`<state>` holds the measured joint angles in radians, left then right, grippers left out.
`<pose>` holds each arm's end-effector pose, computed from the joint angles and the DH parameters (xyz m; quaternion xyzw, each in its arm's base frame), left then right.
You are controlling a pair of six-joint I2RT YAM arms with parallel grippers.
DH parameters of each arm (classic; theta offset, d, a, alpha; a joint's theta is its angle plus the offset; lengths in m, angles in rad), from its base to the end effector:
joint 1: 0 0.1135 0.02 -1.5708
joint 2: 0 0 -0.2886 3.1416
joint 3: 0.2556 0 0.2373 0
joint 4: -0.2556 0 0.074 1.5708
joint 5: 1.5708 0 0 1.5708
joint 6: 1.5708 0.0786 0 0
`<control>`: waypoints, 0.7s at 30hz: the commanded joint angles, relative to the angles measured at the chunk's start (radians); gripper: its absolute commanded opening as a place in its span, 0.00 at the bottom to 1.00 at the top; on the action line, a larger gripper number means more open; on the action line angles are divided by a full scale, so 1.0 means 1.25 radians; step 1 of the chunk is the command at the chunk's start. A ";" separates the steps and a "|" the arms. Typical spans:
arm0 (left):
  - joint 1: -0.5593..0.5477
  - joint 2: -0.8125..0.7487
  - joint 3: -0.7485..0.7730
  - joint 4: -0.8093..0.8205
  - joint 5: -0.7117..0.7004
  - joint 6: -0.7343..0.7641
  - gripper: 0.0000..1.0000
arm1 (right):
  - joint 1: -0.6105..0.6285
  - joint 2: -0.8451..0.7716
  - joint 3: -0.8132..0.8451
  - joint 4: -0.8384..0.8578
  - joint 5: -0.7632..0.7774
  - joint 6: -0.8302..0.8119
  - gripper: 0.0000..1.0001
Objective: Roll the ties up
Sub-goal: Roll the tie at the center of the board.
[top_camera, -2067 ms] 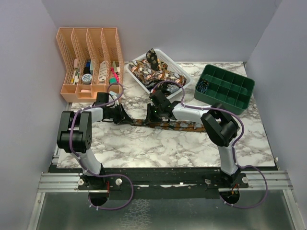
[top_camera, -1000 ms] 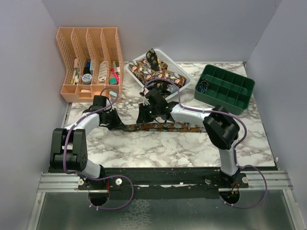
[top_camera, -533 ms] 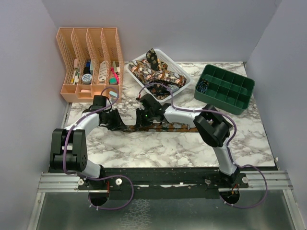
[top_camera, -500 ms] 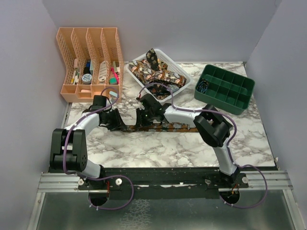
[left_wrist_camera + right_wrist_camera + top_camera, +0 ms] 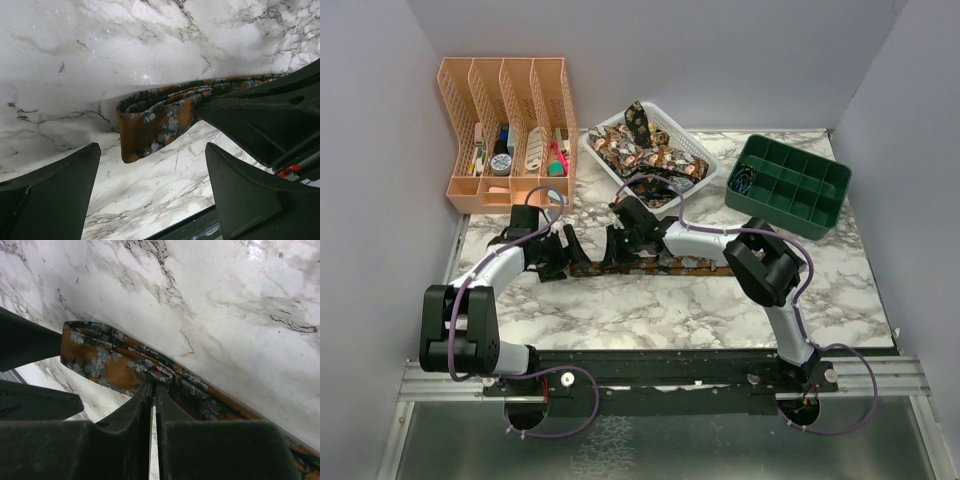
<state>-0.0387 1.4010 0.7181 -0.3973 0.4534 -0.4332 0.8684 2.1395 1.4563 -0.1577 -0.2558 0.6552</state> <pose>0.2538 -0.0443 0.1720 -0.1317 0.9376 -0.2673 0.1791 0.3023 0.3879 0.1465 -0.1438 0.9164 0.3305 0.1739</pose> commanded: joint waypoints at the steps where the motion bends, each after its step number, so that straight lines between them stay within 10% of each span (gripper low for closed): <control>1: 0.014 -0.041 -0.027 0.029 0.025 -0.007 0.88 | 0.002 0.033 -0.040 -0.061 0.022 0.004 0.12; 21: 0.087 -0.026 -0.198 0.348 0.191 -0.194 0.64 | 0.002 0.030 -0.051 -0.058 0.023 0.002 0.12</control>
<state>0.0643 1.3636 0.5087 -0.0929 0.6380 -0.6113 0.8680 2.1376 1.4380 -0.1291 -0.2565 0.6731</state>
